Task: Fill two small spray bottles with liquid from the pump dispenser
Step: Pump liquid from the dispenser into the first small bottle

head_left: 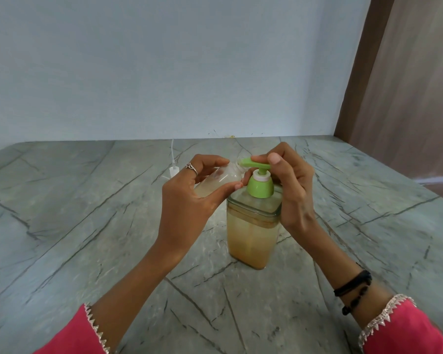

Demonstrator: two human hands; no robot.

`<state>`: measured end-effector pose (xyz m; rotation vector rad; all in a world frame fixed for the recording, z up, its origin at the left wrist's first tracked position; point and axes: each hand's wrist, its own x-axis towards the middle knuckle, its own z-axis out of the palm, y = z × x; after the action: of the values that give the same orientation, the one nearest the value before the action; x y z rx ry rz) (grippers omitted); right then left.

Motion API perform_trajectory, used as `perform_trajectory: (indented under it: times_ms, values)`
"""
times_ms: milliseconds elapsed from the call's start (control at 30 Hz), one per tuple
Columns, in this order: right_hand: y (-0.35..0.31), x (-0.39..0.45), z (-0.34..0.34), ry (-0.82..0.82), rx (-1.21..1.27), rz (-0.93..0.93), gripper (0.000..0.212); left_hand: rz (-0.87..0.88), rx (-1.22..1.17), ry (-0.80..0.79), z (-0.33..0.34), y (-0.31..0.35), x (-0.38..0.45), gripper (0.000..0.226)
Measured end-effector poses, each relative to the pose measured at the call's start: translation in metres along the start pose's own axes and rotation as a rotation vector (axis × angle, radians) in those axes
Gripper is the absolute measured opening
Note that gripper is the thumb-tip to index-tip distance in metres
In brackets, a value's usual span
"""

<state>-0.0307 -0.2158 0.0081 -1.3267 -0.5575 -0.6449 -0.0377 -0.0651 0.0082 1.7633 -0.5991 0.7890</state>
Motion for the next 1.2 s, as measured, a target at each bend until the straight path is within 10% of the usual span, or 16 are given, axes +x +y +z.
perform_trajectory:
  times_ms: [1200]
  values:
    - [0.013, -0.005, -0.01, -0.075, -0.194, -0.32, 0.031, -0.01, 0.006, 0.014, -0.002, 0.003, 0.002, 0.031]
